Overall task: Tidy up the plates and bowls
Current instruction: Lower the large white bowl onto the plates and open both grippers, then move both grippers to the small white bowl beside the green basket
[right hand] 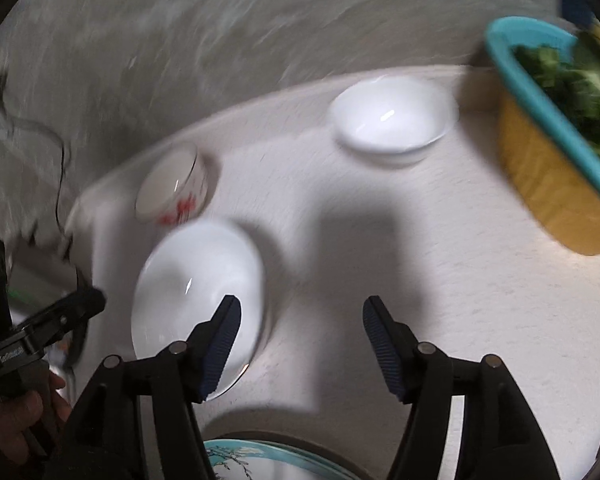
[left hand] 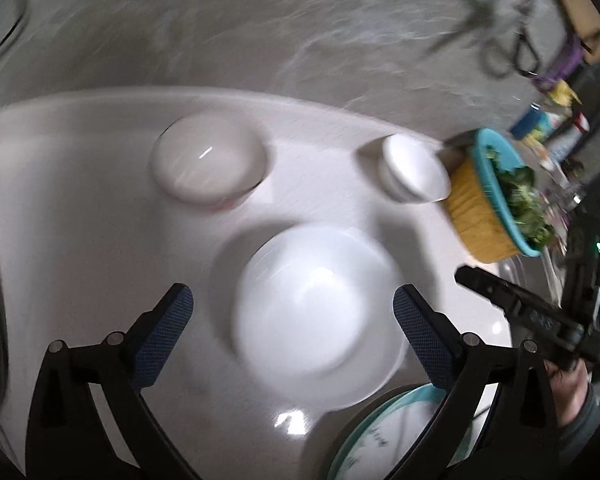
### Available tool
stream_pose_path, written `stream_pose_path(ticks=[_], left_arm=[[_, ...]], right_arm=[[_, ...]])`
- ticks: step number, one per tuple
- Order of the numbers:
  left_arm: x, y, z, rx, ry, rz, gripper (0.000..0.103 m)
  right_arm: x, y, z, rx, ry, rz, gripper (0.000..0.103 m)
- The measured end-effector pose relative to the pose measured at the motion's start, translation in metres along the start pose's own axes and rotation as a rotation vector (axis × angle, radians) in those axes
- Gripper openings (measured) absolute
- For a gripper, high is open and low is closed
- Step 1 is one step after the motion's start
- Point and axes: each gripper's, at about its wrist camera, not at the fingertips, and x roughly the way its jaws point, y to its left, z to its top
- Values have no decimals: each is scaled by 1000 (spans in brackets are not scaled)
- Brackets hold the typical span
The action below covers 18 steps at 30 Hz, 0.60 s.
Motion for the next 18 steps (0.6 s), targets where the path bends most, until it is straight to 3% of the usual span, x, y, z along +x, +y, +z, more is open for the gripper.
stream_pose_path(ticks=[3, 9, 11, 14, 18], left_arm=[[15, -33, 34, 101, 64, -36, 102], [76, -101, 98, 320, 166, 44, 102], [99, -118, 118, 388, 179, 1, 100], [125, -128, 139, 451, 193, -19, 100], [158, -125, 166, 490, 229, -7, 100]], right_arm=[[-12, -20, 22, 75, -48, -19, 74], [-1, -37, 69, 191, -55, -64, 80], [7, -38, 81, 205, -67, -103, 80], [23, -43, 91, 237, -68, -169, 77], [36, -56, 90, 357, -115, -195, 75]])
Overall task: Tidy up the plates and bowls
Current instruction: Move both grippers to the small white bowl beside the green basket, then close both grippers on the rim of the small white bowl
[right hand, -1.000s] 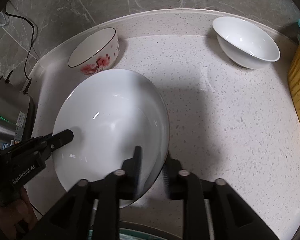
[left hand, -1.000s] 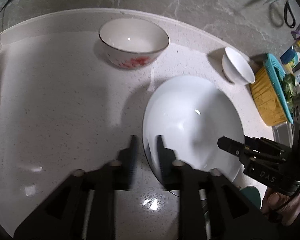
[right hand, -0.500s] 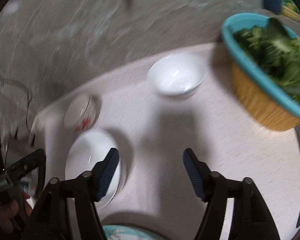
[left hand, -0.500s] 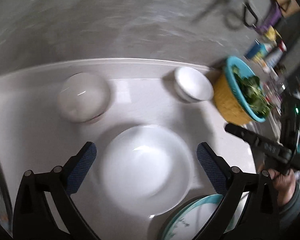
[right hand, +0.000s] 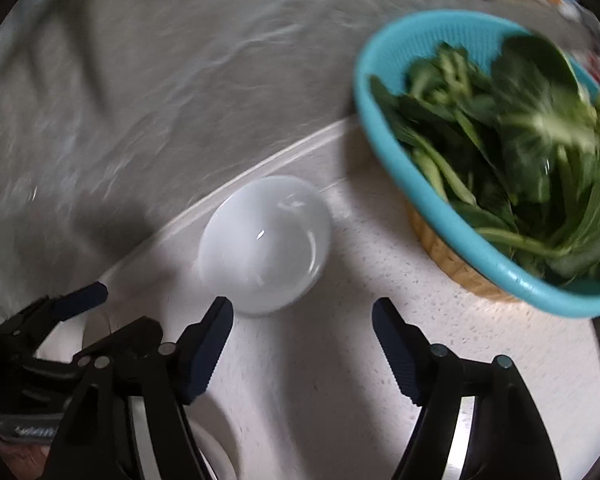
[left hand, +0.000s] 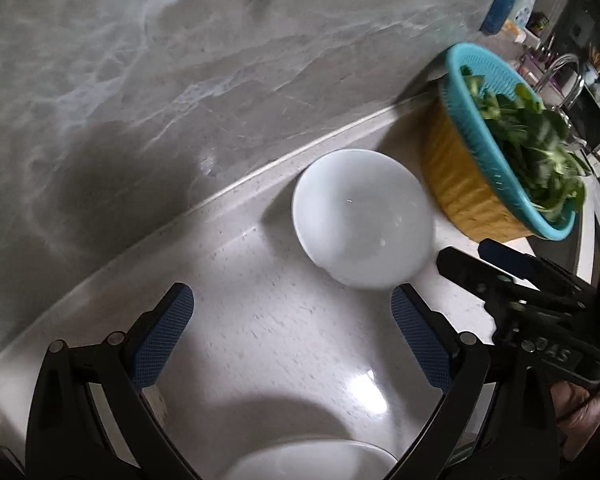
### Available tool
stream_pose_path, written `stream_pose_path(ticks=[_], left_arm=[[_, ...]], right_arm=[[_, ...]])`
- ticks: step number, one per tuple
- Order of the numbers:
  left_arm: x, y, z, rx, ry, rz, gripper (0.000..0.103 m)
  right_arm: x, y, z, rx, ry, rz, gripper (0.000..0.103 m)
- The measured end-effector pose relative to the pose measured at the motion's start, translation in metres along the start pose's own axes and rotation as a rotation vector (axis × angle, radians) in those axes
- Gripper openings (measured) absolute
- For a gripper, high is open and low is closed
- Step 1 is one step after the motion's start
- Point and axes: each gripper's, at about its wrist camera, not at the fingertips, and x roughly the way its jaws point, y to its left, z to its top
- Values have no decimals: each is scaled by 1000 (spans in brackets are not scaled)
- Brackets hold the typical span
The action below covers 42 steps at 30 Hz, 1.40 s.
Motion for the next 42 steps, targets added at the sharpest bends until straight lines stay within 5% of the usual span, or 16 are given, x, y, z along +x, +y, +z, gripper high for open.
stream_pose_path(ticks=[4, 12, 27, 31, 35, 42], left_arm=[[21, 11, 5, -3, 16, -30, 99], [51, 21, 5, -38, 56, -91, 63], [90, 29, 14, -89, 63, -75, 58], [95, 30, 14, -76, 65, -62, 51], [96, 21, 17, -53, 57, -38, 13], [95, 24, 14, -57, 62, -29, 12]], right_arm=[[13, -1, 2, 53, -21, 2, 64], [30, -3, 7, 84, -30, -46, 61], [72, -7, 8, 102, 30, -69, 58], [81, -4, 5, 86, 41, -59, 45], [83, 7, 7, 33, 33, -44, 20], [87, 13, 9, 17, 42, -31, 18]])
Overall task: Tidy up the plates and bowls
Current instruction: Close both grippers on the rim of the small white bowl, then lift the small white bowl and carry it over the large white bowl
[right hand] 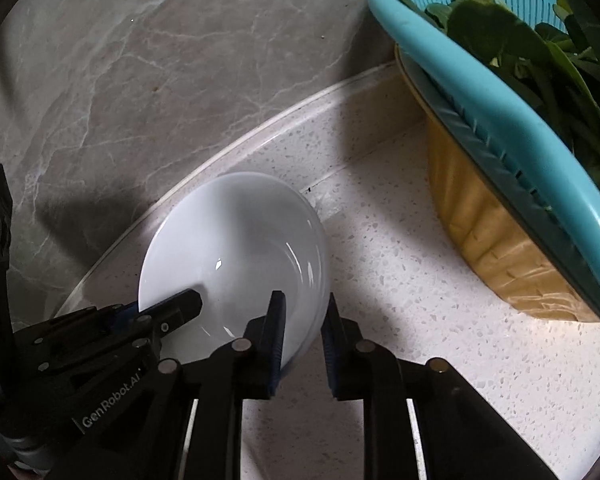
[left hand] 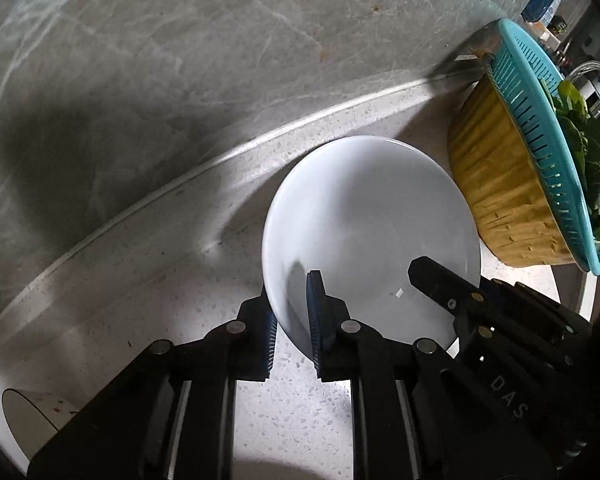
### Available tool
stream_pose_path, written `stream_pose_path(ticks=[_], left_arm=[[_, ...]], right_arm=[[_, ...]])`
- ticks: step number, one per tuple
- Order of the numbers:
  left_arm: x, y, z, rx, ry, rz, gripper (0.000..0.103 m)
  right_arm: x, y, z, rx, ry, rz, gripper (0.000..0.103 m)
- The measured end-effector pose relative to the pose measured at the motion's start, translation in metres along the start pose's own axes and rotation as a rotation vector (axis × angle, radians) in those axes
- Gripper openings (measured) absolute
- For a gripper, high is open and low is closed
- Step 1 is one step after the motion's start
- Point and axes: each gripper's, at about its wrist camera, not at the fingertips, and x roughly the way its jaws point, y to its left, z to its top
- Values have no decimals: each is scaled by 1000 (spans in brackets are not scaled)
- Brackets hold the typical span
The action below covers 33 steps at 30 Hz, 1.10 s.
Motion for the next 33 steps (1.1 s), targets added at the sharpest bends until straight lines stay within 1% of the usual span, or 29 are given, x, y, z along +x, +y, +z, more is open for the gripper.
stream_pose_path(ticks=[2, 4, 10, 13, 18, 22, 23, 27, 29, 33], left_arm=[[-5, 5, -7, 0, -4, 1, 12], [-9, 1, -6, 7, -11, 4, 12], [-29, -1, -13, -1, -28, -4, 12], [-48, -2, -24, -12, -32, -7, 12], [-89, -1, -52, -27, -60, 10, 12], [-127, -5, -83, -49, -78, 25, 13], [-138, -6, -94, -57, -82, 27, 13], [-171, 0, -140, -96, -93, 42, 13], [-180, 6, -166, -124, -88, 48, 13], [-181, 12, -212, -171, -67, 58, 14]], right_arm=[[0, -2, 1, -2, 3, 6, 18], [-4, -8, 5, -8, 4, 9, 17], [-15, -5, 9, -41, -11, 25, 16], [-27, -1, 8, -61, -13, 39, 16], [-51, 12, 1, -117, -10, 77, 16], [-75, 27, -13, -177, -4, 115, 17], [-81, 30, -23, -192, -2, 124, 16], [-97, 44, -48, -254, 15, 152, 16], [-105, 52, -64, -291, 35, 168, 17], [-103, 66, -91, -352, 84, 185, 16]])
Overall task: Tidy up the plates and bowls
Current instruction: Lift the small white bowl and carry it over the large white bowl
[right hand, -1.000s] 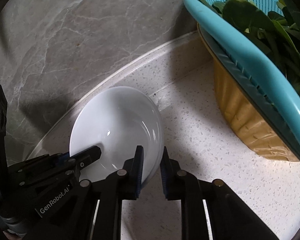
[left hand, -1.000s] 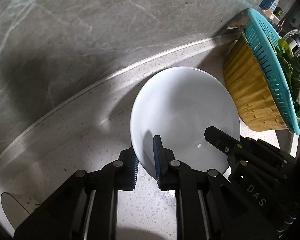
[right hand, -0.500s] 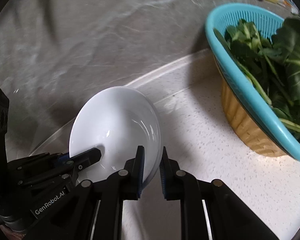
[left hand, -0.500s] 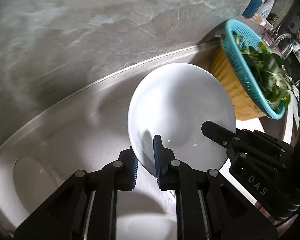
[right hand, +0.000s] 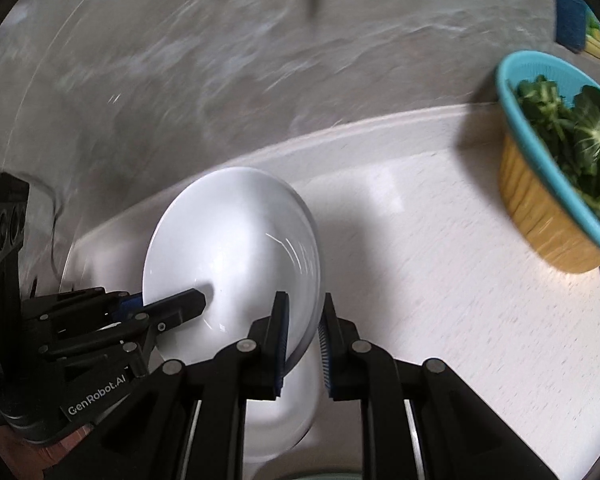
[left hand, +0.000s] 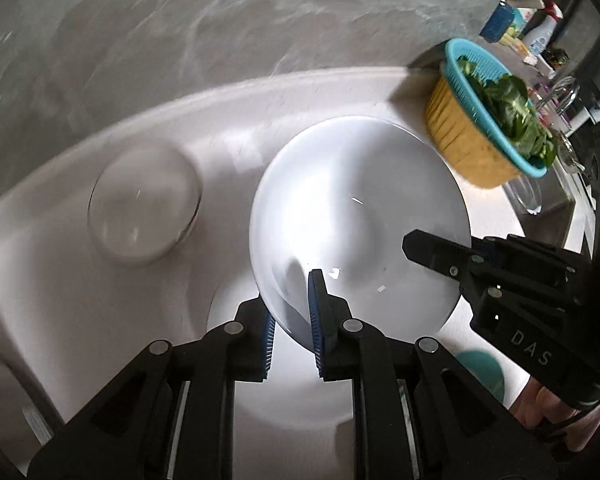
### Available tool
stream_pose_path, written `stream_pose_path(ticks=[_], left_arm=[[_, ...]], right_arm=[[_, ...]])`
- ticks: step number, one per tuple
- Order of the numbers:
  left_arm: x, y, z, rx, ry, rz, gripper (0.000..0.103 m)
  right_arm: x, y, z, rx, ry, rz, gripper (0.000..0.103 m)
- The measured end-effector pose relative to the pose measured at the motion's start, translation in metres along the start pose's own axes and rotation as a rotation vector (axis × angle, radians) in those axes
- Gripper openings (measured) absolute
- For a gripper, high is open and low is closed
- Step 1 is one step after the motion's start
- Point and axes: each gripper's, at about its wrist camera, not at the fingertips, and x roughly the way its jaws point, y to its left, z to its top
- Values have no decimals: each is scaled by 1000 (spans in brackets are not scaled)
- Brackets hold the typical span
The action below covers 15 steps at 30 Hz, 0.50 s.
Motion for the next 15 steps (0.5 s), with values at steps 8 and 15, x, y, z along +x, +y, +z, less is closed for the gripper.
stream_pose_path(ticks=[8, 15], left_arm=[[19, 18, -58, -68, 68, -1, 14], [41, 25, -80, -83, 100, 5, 14]], right_arm=[[17, 27, -40, -52, 124, 2, 16], [31, 27, -54, -66, 178, -19, 16]])
